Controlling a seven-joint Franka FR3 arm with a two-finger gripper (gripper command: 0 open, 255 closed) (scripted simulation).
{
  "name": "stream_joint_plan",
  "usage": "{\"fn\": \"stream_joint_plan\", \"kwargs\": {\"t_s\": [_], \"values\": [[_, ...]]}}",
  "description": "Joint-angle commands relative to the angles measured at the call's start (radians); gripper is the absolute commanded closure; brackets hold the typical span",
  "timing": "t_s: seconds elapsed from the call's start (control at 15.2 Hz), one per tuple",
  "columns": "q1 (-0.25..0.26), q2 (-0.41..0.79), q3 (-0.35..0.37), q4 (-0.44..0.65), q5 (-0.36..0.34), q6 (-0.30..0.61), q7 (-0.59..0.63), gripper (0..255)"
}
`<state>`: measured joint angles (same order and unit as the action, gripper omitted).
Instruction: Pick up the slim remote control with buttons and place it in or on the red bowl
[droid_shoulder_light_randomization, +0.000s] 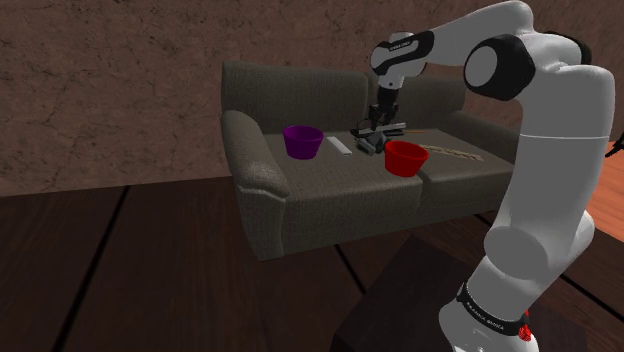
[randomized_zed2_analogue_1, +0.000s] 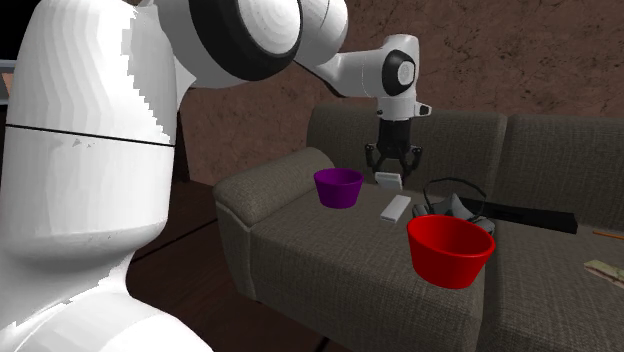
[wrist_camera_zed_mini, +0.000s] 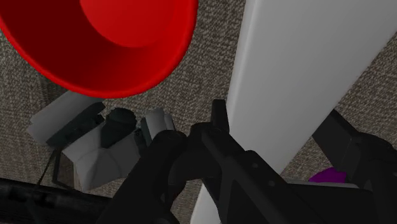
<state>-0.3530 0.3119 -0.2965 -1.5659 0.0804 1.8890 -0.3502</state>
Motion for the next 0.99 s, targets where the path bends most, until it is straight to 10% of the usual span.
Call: {"fn": "stream_joint_plan", "kwargs": {"t_s": [0.0, 0.92], "values": [[-0.023, -0.002, -0.011, -0.009, 0.004, 0.007, -0.037, 255], [-0.189, 0.069, -0.073, 0.046, 0.055, 0.013, -0.271, 255]]}}
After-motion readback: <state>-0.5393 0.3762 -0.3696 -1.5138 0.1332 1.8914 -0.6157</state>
